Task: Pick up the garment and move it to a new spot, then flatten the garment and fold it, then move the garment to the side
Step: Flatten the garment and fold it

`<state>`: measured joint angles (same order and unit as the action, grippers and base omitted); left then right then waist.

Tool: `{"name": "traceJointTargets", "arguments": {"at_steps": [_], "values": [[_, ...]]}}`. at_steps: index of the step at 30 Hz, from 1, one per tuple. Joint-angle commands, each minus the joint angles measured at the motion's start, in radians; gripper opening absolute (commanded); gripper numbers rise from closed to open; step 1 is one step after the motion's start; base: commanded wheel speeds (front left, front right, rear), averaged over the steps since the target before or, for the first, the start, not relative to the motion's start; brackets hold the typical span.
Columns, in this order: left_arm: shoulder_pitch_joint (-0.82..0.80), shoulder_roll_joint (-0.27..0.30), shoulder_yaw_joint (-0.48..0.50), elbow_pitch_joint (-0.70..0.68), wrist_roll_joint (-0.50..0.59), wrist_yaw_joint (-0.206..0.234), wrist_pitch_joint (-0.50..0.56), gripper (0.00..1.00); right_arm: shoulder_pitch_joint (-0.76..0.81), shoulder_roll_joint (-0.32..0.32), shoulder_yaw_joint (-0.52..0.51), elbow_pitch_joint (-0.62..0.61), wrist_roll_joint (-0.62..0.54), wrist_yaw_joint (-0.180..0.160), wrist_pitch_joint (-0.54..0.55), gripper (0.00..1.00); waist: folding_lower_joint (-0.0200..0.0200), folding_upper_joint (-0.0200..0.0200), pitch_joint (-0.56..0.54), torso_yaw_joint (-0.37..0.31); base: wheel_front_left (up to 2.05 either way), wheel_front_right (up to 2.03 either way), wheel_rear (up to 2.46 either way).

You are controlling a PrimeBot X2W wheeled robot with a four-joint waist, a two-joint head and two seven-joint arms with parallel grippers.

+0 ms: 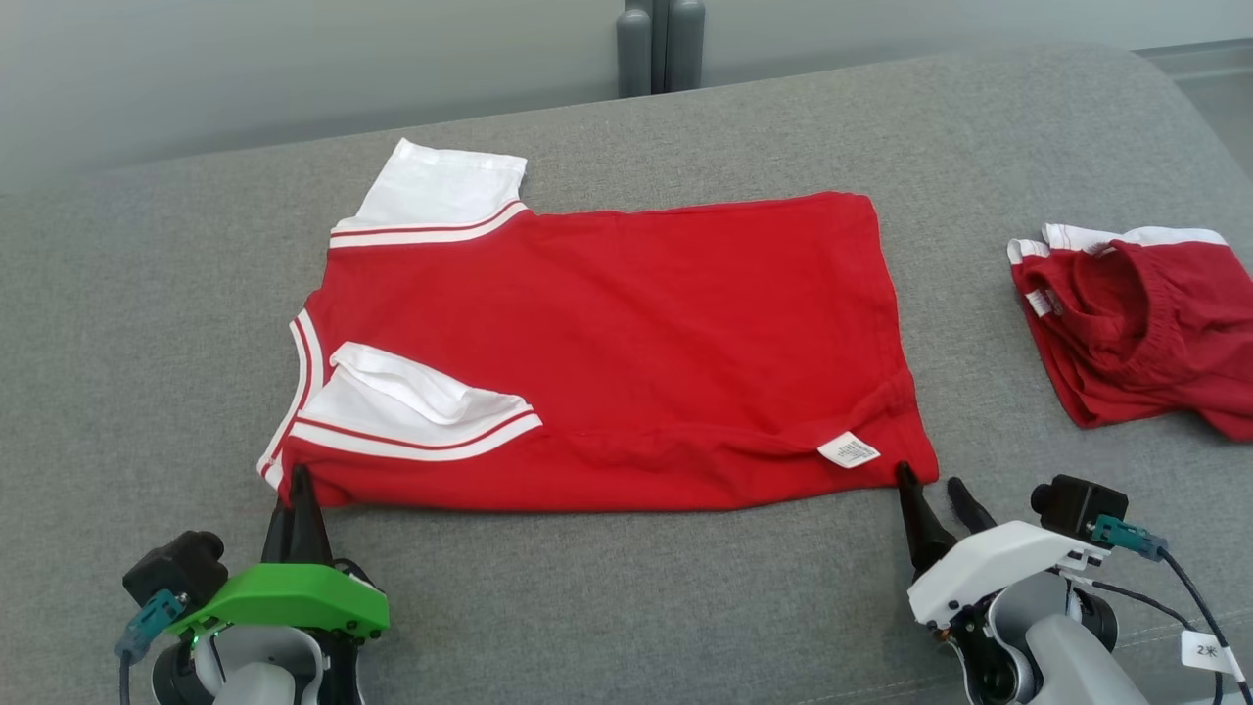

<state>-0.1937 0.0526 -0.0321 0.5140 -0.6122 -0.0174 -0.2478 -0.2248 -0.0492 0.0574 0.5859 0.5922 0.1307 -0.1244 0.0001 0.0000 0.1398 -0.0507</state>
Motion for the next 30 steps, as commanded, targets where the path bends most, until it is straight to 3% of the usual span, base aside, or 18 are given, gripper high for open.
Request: {"name": "traceJointTargets", "arguments": {"at_steps": [1,6,7,8,9,10,15,20,30], "values": [[0.009,0.004,-0.006,-0.011,0.007,0.007,0.0,0.0,-0.038,-0.003,0.01,0.06,0.006,0.0,0.008,1.0,-0.0001,0.0,0.002,0.005,0.0,0.0,0.0],[0.013,0.004,-0.017,-0.016,0.004,0.013,0.002,0.0,-0.098,-0.002,0.049,0.167,0.032,0.0,0.006,1.0,-0.0001,0.0,-0.001,0.012,0.0,0.0,0.0],[0.015,0.004,-0.018,-0.016,0.003,0.014,0.001,0.0,-0.108,-0.002,0.057,0.182,0.042,0.0,0.004,0.85,-0.0001,0.0,-0.002,0.012,0.0,0.0,0.0],[0.017,0.004,-0.019,-0.017,0.002,0.014,0.001,0.0,-0.117,-0.002,0.065,0.199,0.049,0.0,-0.002,0.49,-0.0001,0.0,-0.004,0.012,0.0,0.0,0.0],[0.019,0.004,-0.02,-0.017,0.001,0.015,0.001,0.0,-0.126,-0.001,0.071,0.214,0.054,0.0,-0.006,0.31,-0.0001,0.0,-0.006,0.012,0.0,0.0,0.0],[0.021,0.004,-0.023,-0.018,0.002,0.015,0.001,0.0,-0.143,-0.001,0.082,0.242,0.056,0.0,-0.022,0.0,-0.0001,0.0,-0.01,0.012,0.0,0.0,0.0],[0.027,0.009,-0.028,-0.041,0.012,0.012,-0.004,0.0,-0.17,-0.005,0.086,0.251,0.063,0.0,-0.073,0.0,-0.0001,0.0,-0.021,0.014,0.0,0.0,0.0],[0.055,0.014,-0.028,-0.09,0.014,0.01,-0.009,0.0,-0.14,-0.006,0.064,0.182,0.079,0.0,-0.093,0.0,-0.0001,0.0,-0.037,0.017,0.0,0.0,0.0],[0.201,0.01,-0.046,-0.21,-0.013,0.035,0.023,0.0,0.025,-0.054,-0.005,-0.009,0.092,0.0,-0.003,0.0,-0.0001,0.0,-0.051,0.035,0.0,0.0,0.0]]}}
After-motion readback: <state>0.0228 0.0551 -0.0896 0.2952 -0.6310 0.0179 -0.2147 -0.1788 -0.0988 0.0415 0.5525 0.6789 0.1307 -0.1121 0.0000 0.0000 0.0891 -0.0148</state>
